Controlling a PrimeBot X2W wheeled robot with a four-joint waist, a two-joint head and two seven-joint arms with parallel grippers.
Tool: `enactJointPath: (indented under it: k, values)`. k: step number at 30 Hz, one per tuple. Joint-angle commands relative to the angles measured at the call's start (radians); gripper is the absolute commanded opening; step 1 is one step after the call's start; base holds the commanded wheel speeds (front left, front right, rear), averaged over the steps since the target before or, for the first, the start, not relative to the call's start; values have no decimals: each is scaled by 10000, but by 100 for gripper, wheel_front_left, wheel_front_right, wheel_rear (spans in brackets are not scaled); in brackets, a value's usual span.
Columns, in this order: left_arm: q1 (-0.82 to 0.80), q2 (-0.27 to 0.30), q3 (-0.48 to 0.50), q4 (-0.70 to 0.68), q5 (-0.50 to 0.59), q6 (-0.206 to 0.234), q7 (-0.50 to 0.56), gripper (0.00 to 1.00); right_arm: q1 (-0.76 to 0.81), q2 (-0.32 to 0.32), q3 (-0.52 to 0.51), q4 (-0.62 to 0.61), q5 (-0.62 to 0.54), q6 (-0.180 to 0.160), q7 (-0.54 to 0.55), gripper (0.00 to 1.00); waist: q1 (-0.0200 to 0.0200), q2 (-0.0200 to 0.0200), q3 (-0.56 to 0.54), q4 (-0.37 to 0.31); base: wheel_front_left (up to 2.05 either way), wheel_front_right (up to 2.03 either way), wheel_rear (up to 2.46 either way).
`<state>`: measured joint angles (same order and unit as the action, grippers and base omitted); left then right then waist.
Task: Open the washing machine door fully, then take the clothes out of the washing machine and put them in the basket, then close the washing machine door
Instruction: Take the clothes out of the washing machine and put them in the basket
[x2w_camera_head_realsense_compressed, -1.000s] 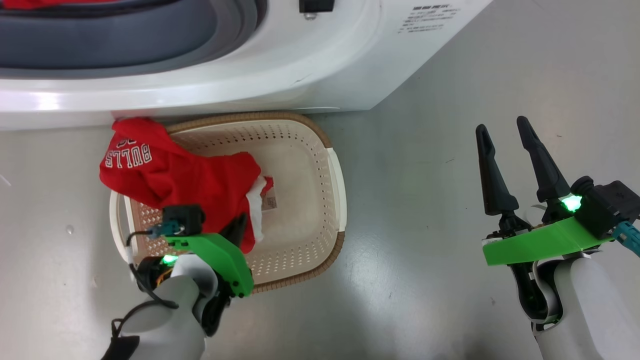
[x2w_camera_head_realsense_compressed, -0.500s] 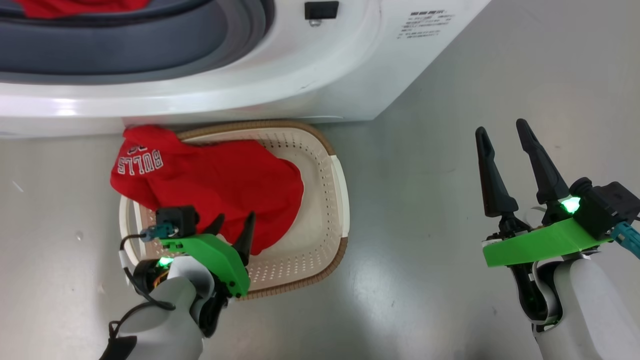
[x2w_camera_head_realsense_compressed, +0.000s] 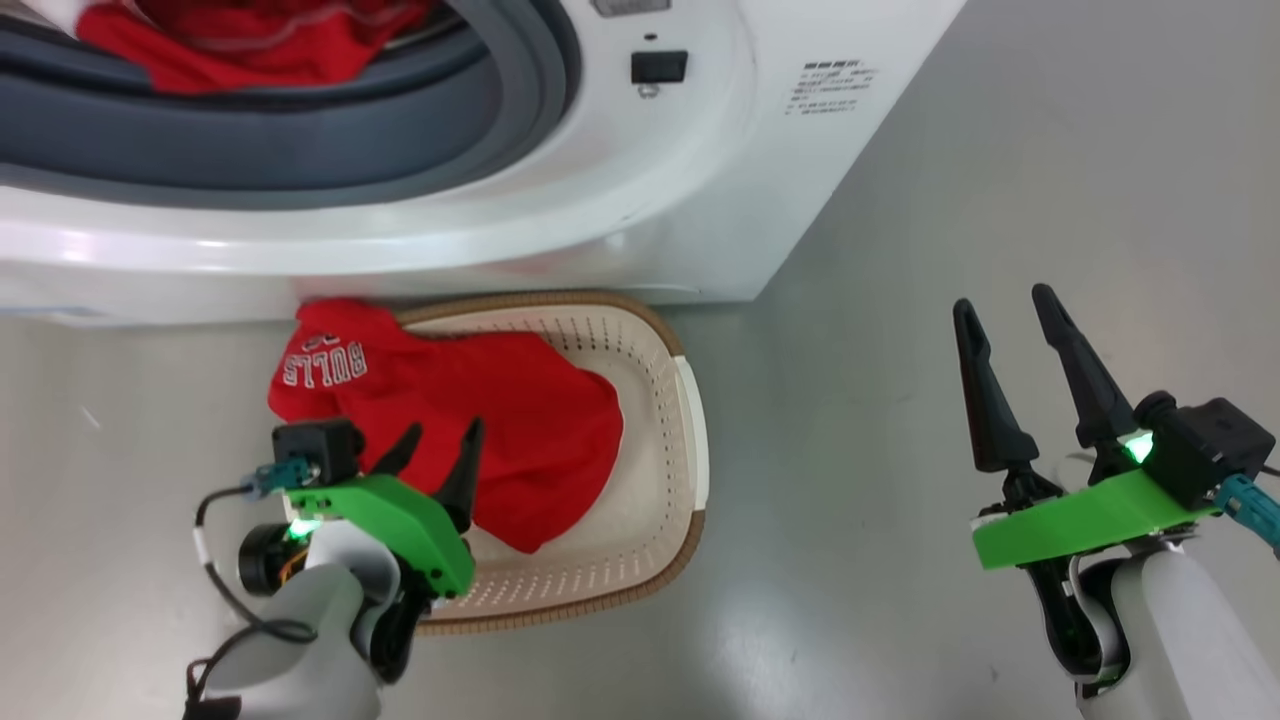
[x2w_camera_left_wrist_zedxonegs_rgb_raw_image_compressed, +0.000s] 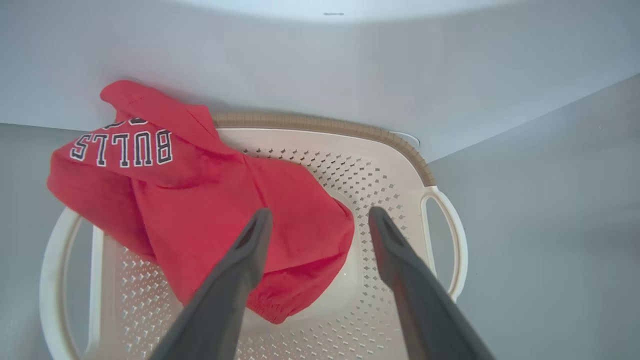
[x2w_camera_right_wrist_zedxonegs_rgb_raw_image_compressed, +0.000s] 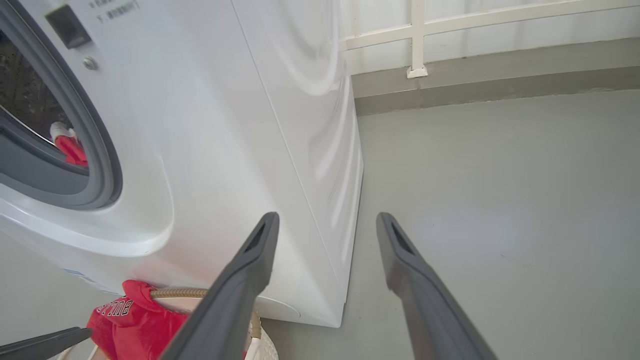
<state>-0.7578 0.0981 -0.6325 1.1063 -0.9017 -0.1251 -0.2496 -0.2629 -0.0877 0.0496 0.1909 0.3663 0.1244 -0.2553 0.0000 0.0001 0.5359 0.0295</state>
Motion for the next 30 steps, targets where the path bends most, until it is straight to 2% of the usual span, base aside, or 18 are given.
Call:
enactJointPath:
  k: [1, 3, 17, 30]
  values:
    - [455, 390, 632, -316, 467, -55, -120, 100, 349, -38, 237, -177, -7, 63, -65, 100, 0, -1, -428, 67, 0, 0, 0]
    - [556, 407, 829, -429, 663, -55, -120, 100, 394, -46, 241, -156, 3, 63, -65, 100, 0, -1, -532, 72, 0, 0, 0]
    - [2409, 236, 3928, -2406, 3412, -29, -121, 100, 1201, -208, 235, 107, 148, 63, -65, 100, 0, -1, -2064, 247, 0, 0, 0]
    - [4223, -20, 5708, -4330, 5197, -53, -122, 100, 2154, -278, 282, 255, 290, 63, -65, 100, 0, -1, -3452, 186, 0, 0, 0]
